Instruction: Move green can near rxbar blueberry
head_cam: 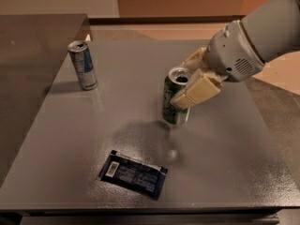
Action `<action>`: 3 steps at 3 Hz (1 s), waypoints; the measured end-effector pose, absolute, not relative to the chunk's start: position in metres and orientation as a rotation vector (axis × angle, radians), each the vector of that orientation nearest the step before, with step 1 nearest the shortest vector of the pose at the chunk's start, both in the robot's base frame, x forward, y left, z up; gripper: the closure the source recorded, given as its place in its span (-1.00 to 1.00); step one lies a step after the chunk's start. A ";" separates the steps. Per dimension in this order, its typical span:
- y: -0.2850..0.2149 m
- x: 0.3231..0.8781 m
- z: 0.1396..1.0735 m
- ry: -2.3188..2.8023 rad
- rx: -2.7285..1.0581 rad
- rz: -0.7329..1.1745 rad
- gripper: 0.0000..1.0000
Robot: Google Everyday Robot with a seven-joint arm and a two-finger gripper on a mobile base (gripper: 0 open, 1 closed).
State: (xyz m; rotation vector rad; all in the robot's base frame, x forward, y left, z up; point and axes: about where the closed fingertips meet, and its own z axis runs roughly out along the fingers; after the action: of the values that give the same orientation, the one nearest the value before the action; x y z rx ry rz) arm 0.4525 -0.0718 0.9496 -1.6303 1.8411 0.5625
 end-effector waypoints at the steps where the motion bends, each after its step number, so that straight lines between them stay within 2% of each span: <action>1: -0.054 0.439 0.939 1.810 -1.695 0.590 1.00; 3: -0.029 0.422 0.915 1.776 -1.780 0.666 1.00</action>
Offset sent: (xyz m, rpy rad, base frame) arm -0.0374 0.0442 -0.0379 -0.0142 0.0630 0.1686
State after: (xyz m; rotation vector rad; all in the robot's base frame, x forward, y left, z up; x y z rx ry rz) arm 0.4224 -0.0288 0.9155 -1.7798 1.7760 0.6661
